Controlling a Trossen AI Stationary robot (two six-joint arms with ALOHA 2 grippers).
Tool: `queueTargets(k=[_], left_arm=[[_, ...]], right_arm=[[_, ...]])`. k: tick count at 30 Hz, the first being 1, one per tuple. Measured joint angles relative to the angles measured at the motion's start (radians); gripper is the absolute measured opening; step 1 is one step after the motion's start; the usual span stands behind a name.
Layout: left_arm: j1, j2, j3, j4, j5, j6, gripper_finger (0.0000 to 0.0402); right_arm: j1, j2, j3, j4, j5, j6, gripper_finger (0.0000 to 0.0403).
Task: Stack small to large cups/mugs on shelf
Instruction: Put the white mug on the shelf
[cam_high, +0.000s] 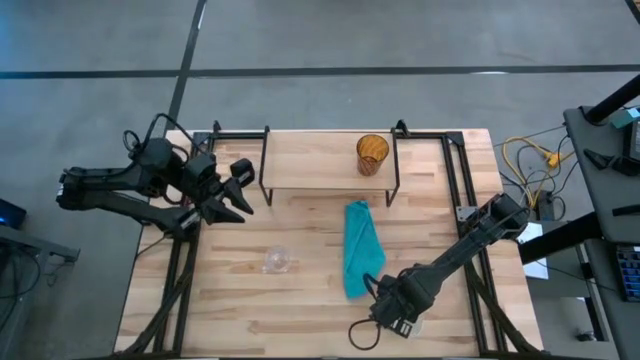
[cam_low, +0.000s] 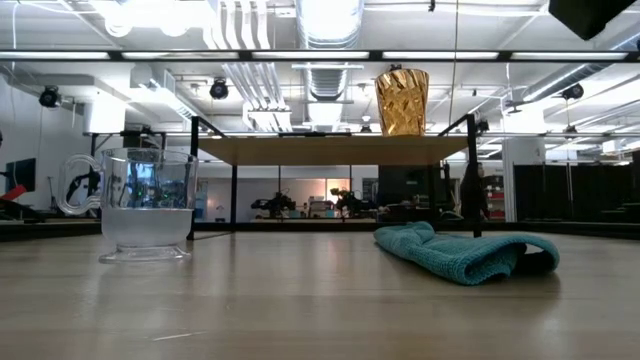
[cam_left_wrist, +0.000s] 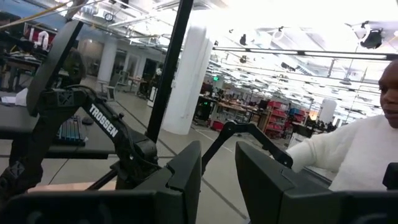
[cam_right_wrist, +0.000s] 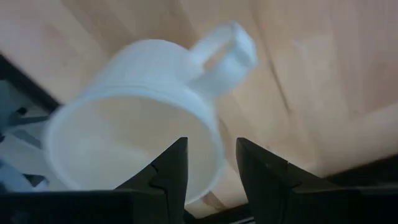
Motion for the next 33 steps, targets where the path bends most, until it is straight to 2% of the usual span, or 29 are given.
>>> queueTargets(k=[11,15,20,24,31,33], left_arm=[[0.000,-0.015,0.000,0.004,0.000,0.000,0.0086],[0.000,-0.015,-0.001,0.003,0.000,0.000,0.0086],[0.000,-0.015,-0.001,0.003,0.000,0.000,0.0086],[0.000,-0.016,-0.001,0.003,0.001,0.000,0.0086],[0.000,-0.015,-0.001,0.002,0.001,0.000,0.0086],[0.000,-0.015,-0.001,0.002,0.001,0.000,0.0086]], right_arm=[[0.000,0.000,-0.021,0.017,-0.002,0.003,0.0130],[0.000,0.000,-0.021,0.020,-0.044,-0.003,0.0129],[0.000,0.000,-0.021,0.022,-0.049,-0.021,0.0119],[0.000,0.000,-0.021,0.021,-0.049,-0.021,0.0098],[0.000,-0.001,-0.020,0.021,-0.049,-0.029,0.0018],[0.000,-0.007,-0.020,0.022,-0.053,-0.033,0.0014]])
